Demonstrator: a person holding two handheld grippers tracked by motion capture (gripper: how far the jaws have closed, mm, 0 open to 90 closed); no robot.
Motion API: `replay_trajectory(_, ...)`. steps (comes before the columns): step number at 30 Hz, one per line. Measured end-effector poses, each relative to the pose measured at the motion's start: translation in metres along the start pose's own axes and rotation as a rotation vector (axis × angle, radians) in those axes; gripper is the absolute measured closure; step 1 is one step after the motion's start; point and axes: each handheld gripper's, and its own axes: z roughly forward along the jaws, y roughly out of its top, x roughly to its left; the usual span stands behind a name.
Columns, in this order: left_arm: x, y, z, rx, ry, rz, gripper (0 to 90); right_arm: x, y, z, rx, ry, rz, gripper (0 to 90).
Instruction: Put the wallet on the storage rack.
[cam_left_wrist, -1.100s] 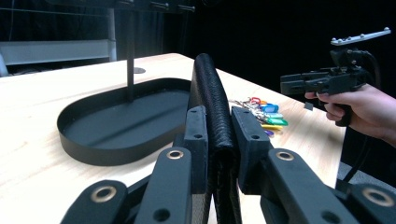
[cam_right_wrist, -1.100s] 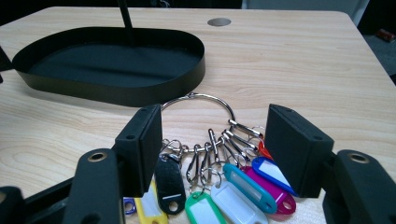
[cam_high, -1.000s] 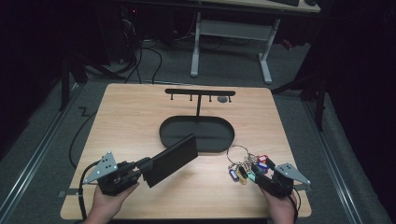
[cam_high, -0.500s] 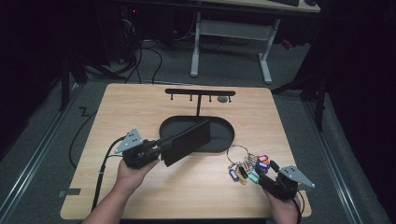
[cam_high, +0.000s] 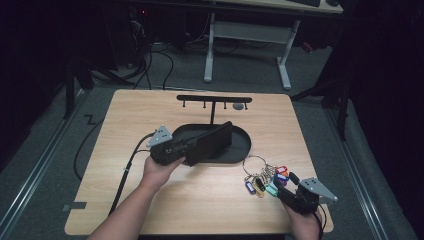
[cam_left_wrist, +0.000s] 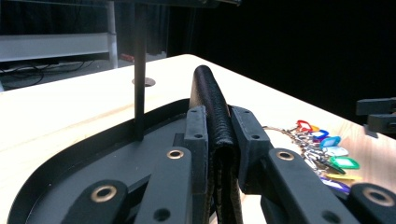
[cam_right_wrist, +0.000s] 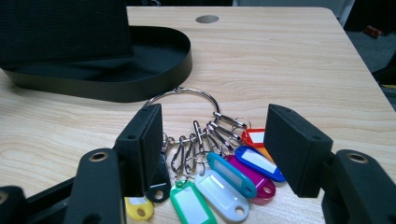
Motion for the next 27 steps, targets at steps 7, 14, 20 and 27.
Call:
replay_trajectory(7, 0.001, -0.005, 0.015, -0.002, -0.005, 0.004, 77.6, 0.002, 0.001, 0.000, 0.001, 0.010, -0.006, 38.5)
replay_trajectory(14, -0.007, -0.011, 0.033, -0.006, -0.026, 0.012, 77.1, 0.004, 0.001, 0.000, 0.002, 0.009, -0.013, 38.3)
replay_trajectory(20, -0.007, -0.011, 0.033, 0.008, 0.004, 0.022, 75.4, 0.004, 0.000, -0.002, 0.000, 0.004, -0.011, 38.3)
replay_trajectory(27, 0.001, -0.012, 0.031, 0.027, 0.037, 0.031, 73.9, 0.006, 0.001, -0.001, 0.004, 0.005, -0.020, 38.3)
